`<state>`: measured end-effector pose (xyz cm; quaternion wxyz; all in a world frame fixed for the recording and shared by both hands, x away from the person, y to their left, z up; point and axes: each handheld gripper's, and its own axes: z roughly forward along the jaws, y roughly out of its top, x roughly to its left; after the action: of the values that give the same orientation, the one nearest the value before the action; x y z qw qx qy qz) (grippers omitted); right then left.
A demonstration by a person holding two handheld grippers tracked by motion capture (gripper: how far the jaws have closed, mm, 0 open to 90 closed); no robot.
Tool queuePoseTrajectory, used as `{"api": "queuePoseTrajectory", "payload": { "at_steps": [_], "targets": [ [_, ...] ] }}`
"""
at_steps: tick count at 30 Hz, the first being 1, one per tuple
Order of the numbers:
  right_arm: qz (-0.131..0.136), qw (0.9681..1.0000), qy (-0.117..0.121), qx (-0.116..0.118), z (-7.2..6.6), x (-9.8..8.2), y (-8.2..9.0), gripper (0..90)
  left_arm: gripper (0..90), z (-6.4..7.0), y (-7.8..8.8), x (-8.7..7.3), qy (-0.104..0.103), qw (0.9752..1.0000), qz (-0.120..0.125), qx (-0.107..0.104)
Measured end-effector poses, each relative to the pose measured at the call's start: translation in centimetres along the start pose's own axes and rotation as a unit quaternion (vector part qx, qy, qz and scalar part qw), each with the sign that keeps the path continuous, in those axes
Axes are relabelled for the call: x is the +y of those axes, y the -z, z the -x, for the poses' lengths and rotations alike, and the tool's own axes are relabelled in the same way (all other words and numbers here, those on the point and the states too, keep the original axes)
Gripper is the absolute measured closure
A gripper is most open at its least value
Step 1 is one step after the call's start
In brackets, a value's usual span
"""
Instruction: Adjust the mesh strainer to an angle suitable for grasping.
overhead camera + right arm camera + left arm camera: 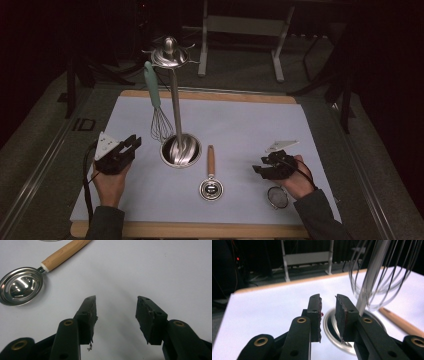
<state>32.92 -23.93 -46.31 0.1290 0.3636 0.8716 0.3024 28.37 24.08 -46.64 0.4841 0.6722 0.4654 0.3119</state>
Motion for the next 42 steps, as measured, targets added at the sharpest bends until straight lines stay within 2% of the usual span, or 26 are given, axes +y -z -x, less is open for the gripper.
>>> {"api": "queuePoseTrajectory", "payload": {
  "at_steps": [4,5,6,10,11,13,17,18,20,24,27,30,35,42],
  "targets": [
    [0.0,1.0,-0.002,0.001,0.0,-0.2,-0.1,50.7,72.7,0.3,-0.3,-1.8,0.002,0.9998,-0.02,0.001],
    [0.0,1.0,-0.002,0.001,0.0,-0.2,-0.1,50.7,72.4,0.3,-0.3,-1.8,0.002,0.9998,-0.02,0.001],
    [0.002,1.0,-0.006,0.003,0.1,-0.4,-0.1,50.6,72.1,0.5,-0.6,-2.9,0.005,0.9994,-0.033,0.0],
    [0.003,0.9999,-0.012,0.001,0.4,-0.7,0.1,50.6,71.5,0.7,-1.0,-4.1,0.009,0.9988,-0.048,-0.003],
    [0.003,0.9998,-0.02,-0.001,0.6,-1.0,0.3,50.6,71.3,0.8,-1.4,-5.0,0.017,0.9983,-0.055,-0.007],
    [0.003,0.9997,-0.024,-0.004,1.0,-1.5,0.5,50.6,71.2,0.7,-1.6,-5.4,0.02,0.9979,-0.061,-0.007],
    [0.004,0.9994,-0.034,-0.008,1.4,-2.2,0.9,50.6,70.3,0.8,-1.7,-5.4,0.015,0.9978,-0.064,-0.006],
    [0.005,0.9989,-0.046,-0.012,1.9,-3.0,1.1,50.6,70.1,0.7,-2.0,-5.9,0.013,0.997,-0.076,-0.003],
    [0.005,0.9984,-0.055,-0.014,2.3,-3.7,1.3,50.6,70.1,0.7,-2.1,-6.0,0.012,0.9966,-0.081,-0.003],
    [0.005,0.9977,-0.065,-0.019,2.8,-4.4,1.6,51.4,70.1,0.6,-2.3,-6.2,0.02,0.9963,-0.083,-0.006],
    [0.004,0.9957,-0.085,-0.036,3.8,-5.7,2.2,61.5,70.1,0.5,-2.6,-6.4,0.027,0.9961,-0.084,-0.011],
    [0.0,0.9943,-0.092,-0.055,4.4,-6.5,2.7,74.0,70.1,0.6,-2.8,-6.5,0.023,0.9958,-0.089,-0.009],
    [-0.017,0.9914,-0.102,-0.08,5.1,-7.7,2.8,88.5,70.0,0.8,-3.0,-6.5,0.015,0.9954,-0.094,-0.007],
    [-0.046,0.989,-0.109,-0.088,5.4,-9.0,1.6,90.0,69.9,0.8,-3.0,-6.6,0.014,0.9954,-0.095,-0.005]
  ]
}}
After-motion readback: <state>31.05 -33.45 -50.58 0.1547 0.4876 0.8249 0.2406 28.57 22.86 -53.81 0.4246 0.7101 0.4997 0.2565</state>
